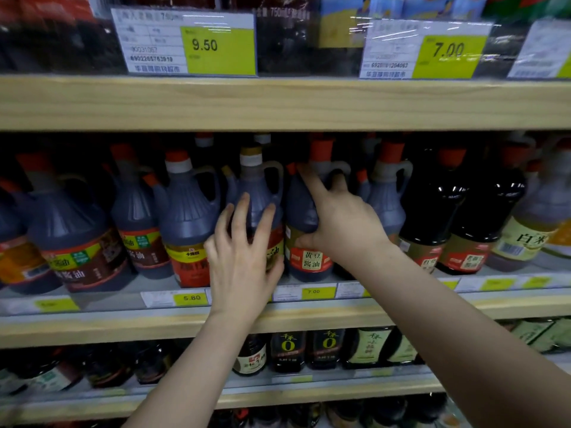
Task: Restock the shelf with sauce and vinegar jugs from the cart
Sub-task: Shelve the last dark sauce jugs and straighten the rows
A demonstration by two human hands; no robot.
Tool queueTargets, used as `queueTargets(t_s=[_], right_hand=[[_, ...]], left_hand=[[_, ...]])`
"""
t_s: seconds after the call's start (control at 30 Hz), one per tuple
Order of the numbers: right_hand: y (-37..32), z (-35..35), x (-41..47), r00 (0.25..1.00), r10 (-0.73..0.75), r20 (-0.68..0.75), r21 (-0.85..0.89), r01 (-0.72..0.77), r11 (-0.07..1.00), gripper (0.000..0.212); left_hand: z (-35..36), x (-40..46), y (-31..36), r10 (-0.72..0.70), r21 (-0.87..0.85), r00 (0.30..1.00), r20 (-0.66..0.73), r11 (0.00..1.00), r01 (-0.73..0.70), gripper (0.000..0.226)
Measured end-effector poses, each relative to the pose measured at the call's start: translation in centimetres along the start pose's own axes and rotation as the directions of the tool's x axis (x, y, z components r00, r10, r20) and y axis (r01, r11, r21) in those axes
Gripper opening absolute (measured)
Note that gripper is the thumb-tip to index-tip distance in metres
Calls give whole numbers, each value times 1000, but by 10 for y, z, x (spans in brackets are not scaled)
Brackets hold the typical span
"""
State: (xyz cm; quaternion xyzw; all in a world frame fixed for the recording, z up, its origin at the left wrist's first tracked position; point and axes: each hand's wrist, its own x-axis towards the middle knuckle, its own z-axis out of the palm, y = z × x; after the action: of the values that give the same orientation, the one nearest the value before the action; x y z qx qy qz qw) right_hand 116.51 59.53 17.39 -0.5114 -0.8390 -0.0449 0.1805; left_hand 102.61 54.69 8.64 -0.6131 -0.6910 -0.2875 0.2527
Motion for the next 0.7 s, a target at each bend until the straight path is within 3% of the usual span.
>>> queueTargets(t_s=[0.13,0.27,0.43,0.7], right_hand=[[14,-14,-28,994,-29,-109,67,36,997,90],[68,-27,-56,974,91,-209,136,-63,989,75],[89,-7,-37,995,53,-82,57,-48,997,94],[91,11,-26,987,41,-157,152,-17,988,91]], left_hand=[[-7,0,13,119,-123,989,-93,984,-130,69],[-1,19,37,237,-236,966,-104,938,-255,66],[16,22,62,175,-180,984,-22,968,-177,73],[24,25,67,160,-149,987,-29,975,-163,74]])
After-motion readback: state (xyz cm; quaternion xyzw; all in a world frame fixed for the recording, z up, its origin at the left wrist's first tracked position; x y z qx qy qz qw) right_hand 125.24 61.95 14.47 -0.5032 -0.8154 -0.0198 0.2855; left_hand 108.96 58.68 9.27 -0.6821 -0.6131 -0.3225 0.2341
